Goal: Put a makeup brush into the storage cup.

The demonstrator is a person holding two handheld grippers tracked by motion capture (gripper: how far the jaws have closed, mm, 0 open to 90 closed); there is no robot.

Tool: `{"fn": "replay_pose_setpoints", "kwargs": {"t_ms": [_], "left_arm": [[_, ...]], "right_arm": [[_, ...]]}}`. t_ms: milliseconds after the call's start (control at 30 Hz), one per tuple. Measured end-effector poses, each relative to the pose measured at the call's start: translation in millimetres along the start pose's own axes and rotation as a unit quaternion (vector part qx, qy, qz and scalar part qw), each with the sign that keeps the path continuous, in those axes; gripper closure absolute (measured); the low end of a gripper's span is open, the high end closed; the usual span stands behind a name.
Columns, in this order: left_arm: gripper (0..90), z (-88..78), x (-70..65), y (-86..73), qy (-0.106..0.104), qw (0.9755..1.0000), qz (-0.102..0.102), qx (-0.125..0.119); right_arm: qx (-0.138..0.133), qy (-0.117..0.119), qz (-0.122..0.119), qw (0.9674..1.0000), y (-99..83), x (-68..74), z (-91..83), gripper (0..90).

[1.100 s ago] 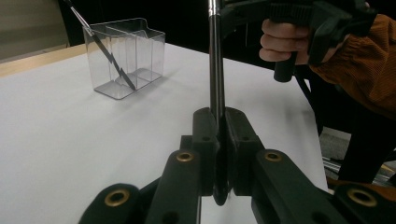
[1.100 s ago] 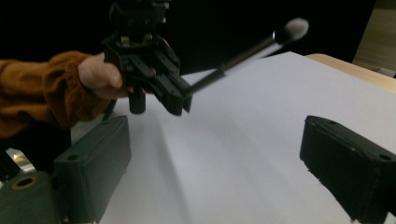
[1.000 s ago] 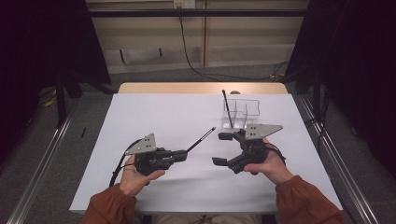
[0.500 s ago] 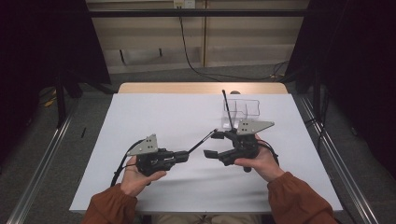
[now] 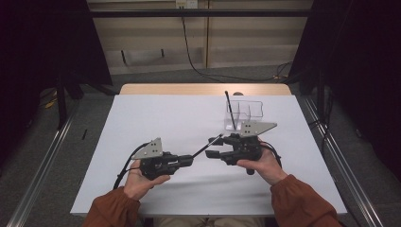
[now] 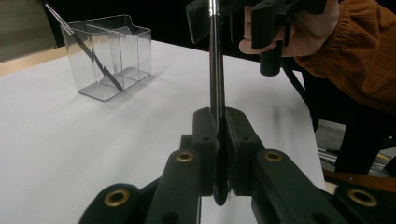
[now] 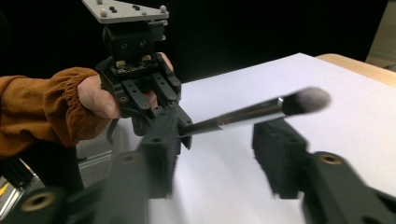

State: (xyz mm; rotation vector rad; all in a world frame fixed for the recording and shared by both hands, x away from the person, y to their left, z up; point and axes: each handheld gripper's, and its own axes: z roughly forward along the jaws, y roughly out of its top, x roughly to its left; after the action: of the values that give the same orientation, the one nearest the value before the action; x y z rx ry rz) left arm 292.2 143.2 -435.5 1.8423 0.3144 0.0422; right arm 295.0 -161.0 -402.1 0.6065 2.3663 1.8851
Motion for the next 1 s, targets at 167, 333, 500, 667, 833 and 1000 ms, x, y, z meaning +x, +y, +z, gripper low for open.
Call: {"fn": "replay_pose_setpoints", "kwargs": {"t_ms": [167, 333, 500, 667, 833, 1000], "left_arm": [[84.1, 0.9, -0.7, -0.5, -0.003, 1.0, 0.0, 0.001], [84.0, 3.0, -1.1, -1.8, -0.009, 0.9999, 0.006, 0.006], [84.0, 5.9, -2.0, -2.9, -0.009, 0.9998, 0.012, 0.015], [83.9, 9.7, -2.0, -4.0, -0.014, 0.9995, 0.021, 0.022], [82.9, 11.7, -1.0, -5.4, -0.011, 0.9994, 0.022, 0.025], [81.1, 12.1, -0.1, -6.2, -0.013, 0.9994, 0.017, 0.028]], "right_arm": [[-0.004, 0.003, 0.002, 1.0, 0.4, 0.7, 1.4, 63.3], [-0.005, 0.012, 0.011, 0.9999, -0.1, -1.5, 0.2, 71.3], [-0.006, 0.028, 0.025, 0.9993, -0.2, -2.2, 0.3, 75.5], [-0.011, 0.039, 0.038, 0.9985, 0.4, -3.8, -0.6, 81.0], [-0.01, 0.053, 0.045, 0.9975, 0.5, -4.1, 0.1, 83.2], [-0.001, 0.06, 0.053, 0.9968, 0.4, -4.5, 0.0, 83.8]]}}
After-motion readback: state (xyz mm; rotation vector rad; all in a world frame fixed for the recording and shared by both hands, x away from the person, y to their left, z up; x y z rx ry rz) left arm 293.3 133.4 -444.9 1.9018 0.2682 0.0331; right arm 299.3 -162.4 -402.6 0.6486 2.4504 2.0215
